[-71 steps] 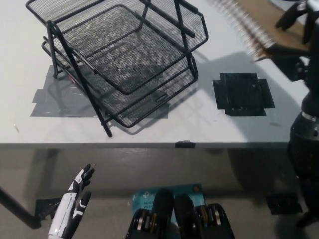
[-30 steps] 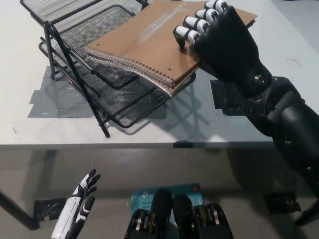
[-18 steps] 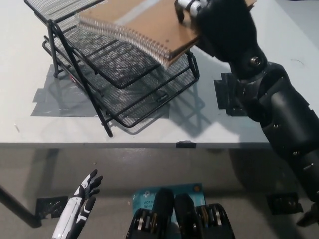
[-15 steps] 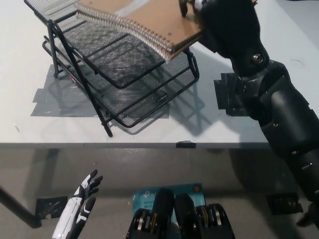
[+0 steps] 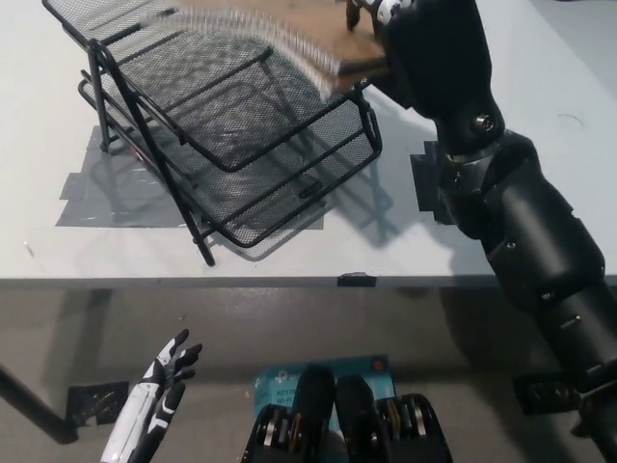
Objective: A person hands a notebook to the robot and the robot grabs it with its right hand and places it in the file tray kept in the centre of the desk infront of it.
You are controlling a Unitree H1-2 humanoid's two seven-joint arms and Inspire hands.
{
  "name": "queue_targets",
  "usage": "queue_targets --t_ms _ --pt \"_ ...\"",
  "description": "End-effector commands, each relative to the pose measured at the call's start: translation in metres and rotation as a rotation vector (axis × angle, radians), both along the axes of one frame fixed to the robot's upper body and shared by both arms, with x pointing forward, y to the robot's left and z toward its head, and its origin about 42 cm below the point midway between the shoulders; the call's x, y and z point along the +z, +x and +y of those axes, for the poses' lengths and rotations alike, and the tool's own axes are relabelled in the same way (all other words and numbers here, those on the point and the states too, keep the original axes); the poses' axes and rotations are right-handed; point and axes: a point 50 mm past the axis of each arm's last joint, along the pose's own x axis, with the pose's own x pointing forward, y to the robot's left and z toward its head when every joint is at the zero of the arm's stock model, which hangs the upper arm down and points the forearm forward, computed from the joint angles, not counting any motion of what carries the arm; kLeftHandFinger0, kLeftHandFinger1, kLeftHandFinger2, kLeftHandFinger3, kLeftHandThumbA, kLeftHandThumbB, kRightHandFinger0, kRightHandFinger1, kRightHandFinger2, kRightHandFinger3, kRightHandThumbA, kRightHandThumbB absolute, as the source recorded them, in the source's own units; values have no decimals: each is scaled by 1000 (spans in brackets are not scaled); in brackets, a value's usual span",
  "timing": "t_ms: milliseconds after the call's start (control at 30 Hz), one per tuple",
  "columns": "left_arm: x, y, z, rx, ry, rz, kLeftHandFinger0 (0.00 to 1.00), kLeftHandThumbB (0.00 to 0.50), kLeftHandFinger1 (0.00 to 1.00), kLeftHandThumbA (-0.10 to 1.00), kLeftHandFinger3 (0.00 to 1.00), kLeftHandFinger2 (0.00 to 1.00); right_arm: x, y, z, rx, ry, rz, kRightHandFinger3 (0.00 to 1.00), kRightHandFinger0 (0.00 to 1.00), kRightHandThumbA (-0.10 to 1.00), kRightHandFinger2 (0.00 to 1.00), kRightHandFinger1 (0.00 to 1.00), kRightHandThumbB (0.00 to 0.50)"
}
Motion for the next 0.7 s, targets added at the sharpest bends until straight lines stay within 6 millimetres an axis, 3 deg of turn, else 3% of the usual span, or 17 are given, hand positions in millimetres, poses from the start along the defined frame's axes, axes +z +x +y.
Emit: queue_targets --t_ms 0,67,100,233,367,433,500,667 --pt "10 1 2 -23 23 -58 865 347 900 1000 1000 889 37 5 16 29 74 -151 27 0 753 136 0 0" --pt "10 3 2 -22 26 -62 868 337 896 1000 1000 884 33 6 17 37 67 -147 48 0 750 131 0 0" --pt "11 3 2 -22 26 -64 857 330 889 1000 1000 879 32 6 17 40 62 -139 8 0 751 129 0 0" --pt "13 3 1 -17 16 -61 794 328 875 1000 1000 872 22 6 17 78 23 -106 70 0 706 183 0 0" --pt "13 3 2 -14 21 -66 820 318 874 1000 1000 878 11 4 17 97 -3 -100 1 0 692 153 0 0" --pt "13 3 2 -13 22 -65 830 323 878 1000 1000 882 7 4 17 115 -12 -96 46 0 655 194 0 0" --pt "14 4 3 -12 23 -72 821 331 870 1000 1000 874 4 4 15 120 -25 -104 135 0 688 245 0 0" --pt "12 4 2 -11 16 -73 805 327 865 1000 1000 867 10 6 13 117 -24 -109 293 0 737 261 0 0"
